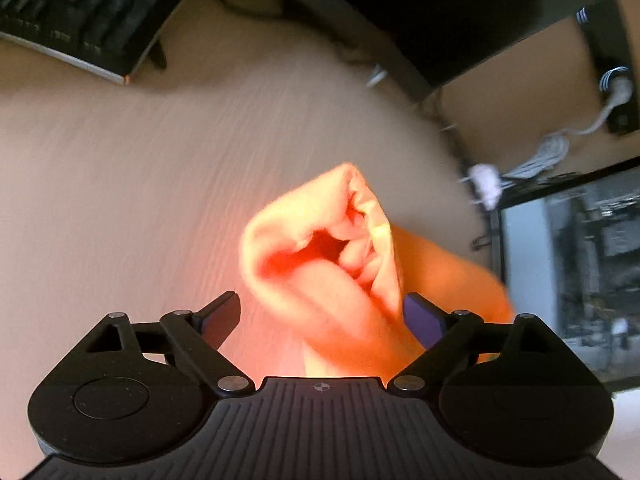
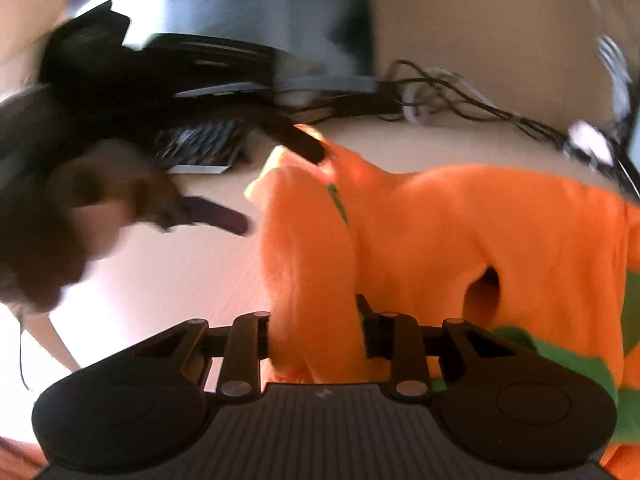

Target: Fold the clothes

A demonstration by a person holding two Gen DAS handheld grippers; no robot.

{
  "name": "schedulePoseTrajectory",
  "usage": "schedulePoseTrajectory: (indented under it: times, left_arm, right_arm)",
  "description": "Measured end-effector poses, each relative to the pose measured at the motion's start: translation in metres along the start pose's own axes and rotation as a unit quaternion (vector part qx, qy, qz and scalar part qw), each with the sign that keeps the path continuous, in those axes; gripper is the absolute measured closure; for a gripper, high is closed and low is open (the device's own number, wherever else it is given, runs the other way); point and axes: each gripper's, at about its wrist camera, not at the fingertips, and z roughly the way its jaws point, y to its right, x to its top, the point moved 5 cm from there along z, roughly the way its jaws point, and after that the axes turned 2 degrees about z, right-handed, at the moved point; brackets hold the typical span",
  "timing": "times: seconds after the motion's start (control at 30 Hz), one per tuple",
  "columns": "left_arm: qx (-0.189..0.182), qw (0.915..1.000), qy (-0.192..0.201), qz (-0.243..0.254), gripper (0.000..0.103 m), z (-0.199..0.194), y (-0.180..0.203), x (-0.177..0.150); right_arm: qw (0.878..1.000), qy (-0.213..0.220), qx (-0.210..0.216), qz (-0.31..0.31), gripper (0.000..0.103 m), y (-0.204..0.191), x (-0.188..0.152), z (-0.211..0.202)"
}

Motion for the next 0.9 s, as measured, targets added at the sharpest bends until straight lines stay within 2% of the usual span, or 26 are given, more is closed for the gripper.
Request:
schedulePoseTrajectory:
  times: [0.03,0.1,0.13,0.2,0.27,0.33,0.4,0.47,0.53,0.57,0.63,0.67,0.73,0.77,0.8,0.87,0.9]
  left_arm:
    - [0.008,0.9999,0.003,0.011,0.038,0.004,0.004,0.001]
    - [0.022,0.9979,0.023,0.057,0.071,-0.009,0.018,0.006]
    - [0.028,0.9958,0.035,0.080,0.074,-0.016,0.026,0.009]
    - [0.020,0.9888,0.066,0.132,0.074,-0.041,0.056,0.016]
    - [0.005,0.9785,0.090,0.185,0.073,-0.057,0.097,0.015]
    - [-0.030,0.9694,0.095,0.224,0.061,-0.054,0.140,0.007]
    - [-0.066,0.9595,0.086,0.260,0.053,-0.043,0.179,-0.009]
    - [-0.080,0.9494,0.065,0.296,0.053,-0.017,0.208,-0.031]
    - [-0.062,0.9414,0.045,0.328,0.056,0.012,0.220,-0.053]
    - [-0.046,0.9395,0.033,0.338,0.057,0.024,0.220,-0.062]
    - [-0.007,0.9320,0.021,0.362,0.066,0.045,0.216,-0.074]
    - [0.016,0.9261,0.019,0.377,0.067,0.053,0.212,-0.079]
    - [0.061,0.9074,0.024,0.415,0.070,0.063,0.206,-0.088]
    - [0.071,0.8997,0.026,0.430,0.070,0.062,0.204,-0.091]
    - [0.073,0.8964,0.029,0.436,0.070,0.061,0.203,-0.093]
    - [0.062,0.9011,0.035,0.428,0.067,0.054,0.202,-0.092]
    - [0.048,0.9077,0.041,0.415,0.062,0.047,0.202,-0.088]
  right_arm:
    - [1.000,-0.002,0.011,-0.017,0.076,-0.006,0.000,-0.002]
    - [0.998,0.003,0.041,-0.041,0.077,-0.016,0.004,-0.006]
    - [0.997,0.007,0.055,-0.049,0.078,-0.019,0.007,-0.008]
    - [0.995,0.021,0.083,-0.046,0.079,-0.021,0.018,-0.016]
    - [0.993,0.044,0.109,0.001,0.079,-0.009,0.032,-0.031]
    - [0.987,0.071,0.134,0.059,0.079,0.010,0.045,-0.050]
    - [0.979,0.089,0.138,0.122,0.079,0.038,0.043,-0.068]
    - [0.970,0.100,0.135,0.178,0.079,0.067,0.035,-0.081]
    - [0.958,0.110,0.129,0.231,0.079,0.096,0.026,-0.095]
    - [0.959,0.102,0.116,0.236,0.079,0.102,0.017,-0.093]
    - [0.961,0.078,0.096,0.247,0.079,0.111,-0.001,-0.086]
    - [0.962,0.064,0.088,0.252,0.079,0.114,-0.011,-0.078]
    - [0.959,0.037,0.071,0.273,0.079,0.123,-0.029,-0.063]
    - [0.955,0.024,0.062,0.289,0.079,0.129,-0.037,-0.055]
    - [0.947,0.023,0.068,0.313,0.079,0.137,-0.043,-0.055]
    - [0.930,0.030,0.079,0.359,0.079,0.153,-0.054,-0.060]
    - [0.920,0.037,0.085,0.380,0.079,0.161,-0.059,-0.064]
